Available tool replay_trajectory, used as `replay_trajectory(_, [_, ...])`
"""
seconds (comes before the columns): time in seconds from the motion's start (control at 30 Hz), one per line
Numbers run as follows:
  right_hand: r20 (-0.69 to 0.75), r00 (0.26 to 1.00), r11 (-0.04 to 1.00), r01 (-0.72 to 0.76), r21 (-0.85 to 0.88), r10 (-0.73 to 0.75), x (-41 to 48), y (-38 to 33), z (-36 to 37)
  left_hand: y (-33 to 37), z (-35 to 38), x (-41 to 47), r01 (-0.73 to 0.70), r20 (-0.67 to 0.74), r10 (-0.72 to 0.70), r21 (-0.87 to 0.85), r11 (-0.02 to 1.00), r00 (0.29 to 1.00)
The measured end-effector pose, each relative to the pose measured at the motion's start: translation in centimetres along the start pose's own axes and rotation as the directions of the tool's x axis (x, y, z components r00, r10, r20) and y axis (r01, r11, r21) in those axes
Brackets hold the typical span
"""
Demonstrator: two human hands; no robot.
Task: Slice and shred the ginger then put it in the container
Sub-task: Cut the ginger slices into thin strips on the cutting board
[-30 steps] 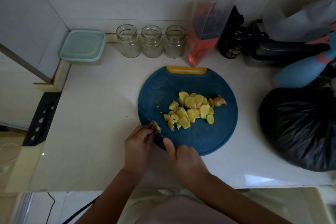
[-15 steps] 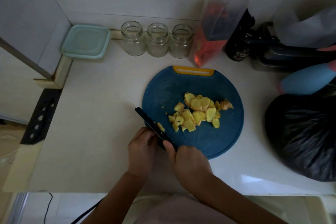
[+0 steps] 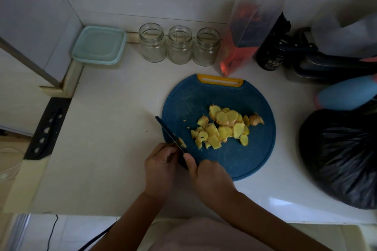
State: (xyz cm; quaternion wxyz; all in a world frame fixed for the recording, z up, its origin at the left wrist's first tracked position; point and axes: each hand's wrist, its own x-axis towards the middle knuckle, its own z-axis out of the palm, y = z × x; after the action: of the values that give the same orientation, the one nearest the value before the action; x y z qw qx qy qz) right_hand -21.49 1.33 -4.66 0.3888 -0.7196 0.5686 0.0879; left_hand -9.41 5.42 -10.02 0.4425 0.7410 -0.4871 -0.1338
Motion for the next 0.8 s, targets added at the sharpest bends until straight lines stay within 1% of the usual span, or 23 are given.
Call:
replay_trajectory(0.03, [0.01, 1.0, 1.0, -0.03, 0.01, 0.029, 0.0, -0.1, -0.1, 0.0, 0.0, 0.0, 0.0, -0.002, 0.0, 0.001, 1.0, 1.0])
replay_trajectory(0.1, [0.034, 0.999, 0.999, -0.022, 0.042, 0.021, 0.3, -0.7, -0.8, -0.1, 0.1, 0.0, 0.0, 0.0, 0.0, 0.003, 1.0, 1.0])
replay_trajectory(0.23, [0.055, 0.998, 0.999, -0.037, 0.011, 0.036, 1.6, -1.8, -1.4, 0.0, 0.1, 0.1, 0.004, 0.04, -0.004, 0.01, 1.0, 0.999])
replay_trajectory(0.33, [0.06, 0.997, 0.996, -0.044, 0.073, 0.04, 2.1, -1.9, -1.5, -0.1, 0.0, 0.2, 0.016, 0.021, -0.015, -0.03, 0.999, 1.0])
replay_trajectory(0.4, [0.06, 0.998, 0.988, -0.045, 0.145, 0.036, 2.0, -1.5, -2.0, -0.1, 0.1, 0.4, 0.029, 0.025, -0.028, -0.052, 0.998, 0.999])
replay_trajectory(0.47, [0.059, 0.995, 0.966, -0.096, 0.241, 0.084, 1.9, -0.7, -2.7, 0.0, 0.1, 0.6, 0.025, 0.019, -0.024, -0.066, 0.997, 1.0])
replay_trajectory(0.57, [0.071, 0.987, 0.929, -0.16, 0.334, 0.144, 1.9, 0.8, -3.3, 0.1, 0.2, 0.8, 0.01, 0.002, -0.009, -0.115, 0.993, 1.0])
replay_trajectory(0.7, [0.069, 0.989, 0.833, -0.147, 0.533, 0.131, 1.2, 1.9, -3.4, -0.1, 0.3, 0.9, 0.006, -0.009, -0.008, -0.159, 0.987, 1.0])
replay_trajectory(0.8, [0.06, 0.996, 0.832, -0.088, 0.548, 0.066, 0.6, 1.5, -3.4, -0.1, 0.4, 1.1, -0.033, -0.008, 0.032, -0.166, 0.986, 0.999])
